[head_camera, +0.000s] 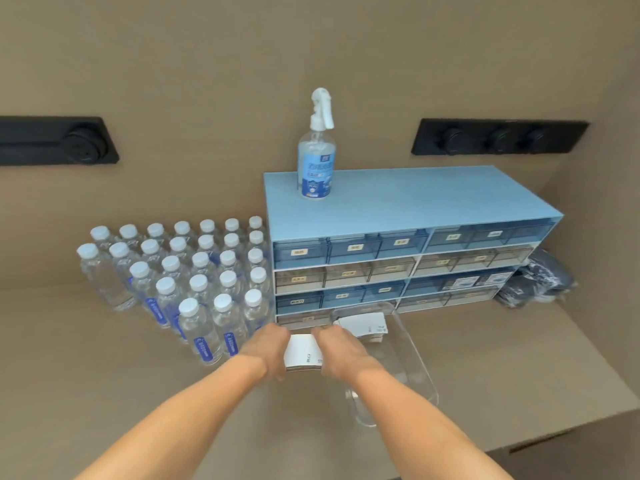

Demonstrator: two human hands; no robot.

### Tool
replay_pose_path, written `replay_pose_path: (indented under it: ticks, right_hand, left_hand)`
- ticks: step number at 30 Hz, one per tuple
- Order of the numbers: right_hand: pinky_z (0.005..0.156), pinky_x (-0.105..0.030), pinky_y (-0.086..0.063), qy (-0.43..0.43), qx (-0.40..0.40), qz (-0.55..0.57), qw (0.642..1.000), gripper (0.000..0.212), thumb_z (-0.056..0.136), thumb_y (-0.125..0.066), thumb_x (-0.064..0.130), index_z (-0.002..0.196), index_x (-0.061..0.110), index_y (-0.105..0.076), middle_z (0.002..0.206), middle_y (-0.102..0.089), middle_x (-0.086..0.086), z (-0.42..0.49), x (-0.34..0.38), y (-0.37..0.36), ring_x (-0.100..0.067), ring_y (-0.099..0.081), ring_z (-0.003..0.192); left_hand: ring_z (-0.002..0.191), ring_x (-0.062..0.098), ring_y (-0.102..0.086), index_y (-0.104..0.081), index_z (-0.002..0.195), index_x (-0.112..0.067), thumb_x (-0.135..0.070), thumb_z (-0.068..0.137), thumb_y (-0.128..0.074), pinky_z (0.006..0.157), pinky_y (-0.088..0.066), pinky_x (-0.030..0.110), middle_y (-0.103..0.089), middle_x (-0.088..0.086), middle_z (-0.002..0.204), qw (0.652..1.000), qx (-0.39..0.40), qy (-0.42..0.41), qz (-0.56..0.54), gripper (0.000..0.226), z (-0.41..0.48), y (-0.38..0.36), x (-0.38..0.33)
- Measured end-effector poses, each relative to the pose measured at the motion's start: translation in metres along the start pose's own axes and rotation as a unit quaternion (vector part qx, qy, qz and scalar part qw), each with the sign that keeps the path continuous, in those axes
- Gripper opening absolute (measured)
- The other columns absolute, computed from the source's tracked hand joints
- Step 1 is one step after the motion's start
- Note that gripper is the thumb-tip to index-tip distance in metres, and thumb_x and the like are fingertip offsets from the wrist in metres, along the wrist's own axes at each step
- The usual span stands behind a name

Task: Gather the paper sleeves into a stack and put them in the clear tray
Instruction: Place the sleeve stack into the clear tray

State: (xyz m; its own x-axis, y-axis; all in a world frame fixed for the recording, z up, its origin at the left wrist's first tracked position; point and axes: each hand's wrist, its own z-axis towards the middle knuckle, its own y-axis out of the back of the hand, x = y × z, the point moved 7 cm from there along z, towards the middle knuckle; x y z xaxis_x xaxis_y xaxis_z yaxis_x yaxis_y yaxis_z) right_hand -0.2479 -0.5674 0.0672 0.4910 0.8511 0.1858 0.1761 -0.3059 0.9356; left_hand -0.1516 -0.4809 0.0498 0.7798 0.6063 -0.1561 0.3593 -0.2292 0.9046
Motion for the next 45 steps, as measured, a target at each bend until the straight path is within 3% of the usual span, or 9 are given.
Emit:
replay_pose_path:
  ticks: [4,13,23,33,37,45]
  right_hand:
    - [0.083,-0.039,-0.052,0.003,-0.012,0.008,1.000,0.059,0.076,-0.070,0.003,0.130,0.010,-0.045,0.115,-0.061,-0.017,-0.011,-0.049,0.014,-0.038,-0.062,0.108]
    - [0.074,-0.035,-0.052,0.026,0.006,-0.007,1.000,0.034,0.072,-0.068,0.001,0.101,0.010,-0.053,0.108,-0.063,-0.012,-0.044,-0.177,0.007,-0.034,-0.064,0.096]
    - [0.064,-0.032,-0.041,0.086,0.022,0.005,0.996,0.028,0.075,-0.060,0.000,0.086,0.017,-0.041,0.104,-0.062,-0.013,-0.038,-0.171,-0.003,-0.035,-0.062,0.093]
    - [0.067,-0.034,-0.045,0.082,0.036,0.006,0.996,0.030,0.076,-0.063,-0.001,0.088,0.016,-0.042,0.107,-0.061,-0.012,-0.025,-0.174,-0.010,-0.034,-0.061,0.093]
    - [0.074,-0.037,-0.050,0.071,0.041,0.006,0.997,0.030,0.075,-0.066,0.000,0.099,0.011,-0.051,0.109,-0.061,-0.012,-0.020,-0.177,-0.012,-0.034,-0.062,0.097]
    - [0.077,-0.037,-0.051,0.057,0.071,0.009,0.996,0.036,0.073,-0.070,0.002,0.104,0.011,-0.052,0.112,-0.062,-0.013,-0.007,-0.175,-0.023,-0.036,-0.063,0.101]
  left_hand:
    - [0.114,0.026,-0.059,-0.059,0.116,-0.014,-0.026,0.070,-0.083,0.090,-0.053,0.034,-0.059,0.009,0.122,1.000,-0.017,-0.002,0.012,0.053,0.013,0.008,-0.051]
    - [0.103,0.026,-0.059,-0.061,0.104,-0.012,-0.023,0.067,-0.085,0.083,-0.051,0.031,-0.059,0.009,0.111,1.000,-0.012,0.008,-0.011,0.045,0.032,-0.023,-0.180]
    - [0.107,0.028,-0.060,-0.062,0.106,-0.009,-0.021,0.069,-0.083,0.088,-0.054,0.033,-0.060,0.011,0.114,0.997,0.005,0.070,-0.026,0.044,0.026,-0.033,-0.171]
    - [0.108,0.028,-0.060,-0.061,0.112,-0.009,-0.019,0.069,-0.085,0.089,-0.054,0.033,-0.060,0.011,0.117,0.996,0.022,0.078,-0.029,0.050,0.039,-0.038,-0.168]
    - [0.110,0.029,-0.060,-0.060,0.114,-0.008,-0.018,0.070,-0.086,0.091,-0.052,0.033,-0.058,0.011,0.119,0.996,0.032,0.076,-0.037,0.052,0.046,-0.043,-0.168]
    - [0.114,0.029,-0.058,-0.058,0.119,-0.009,-0.020,0.069,-0.088,0.095,-0.052,0.034,-0.057,0.012,0.123,0.995,0.056,0.077,-0.035,0.060,0.058,-0.054,-0.159]
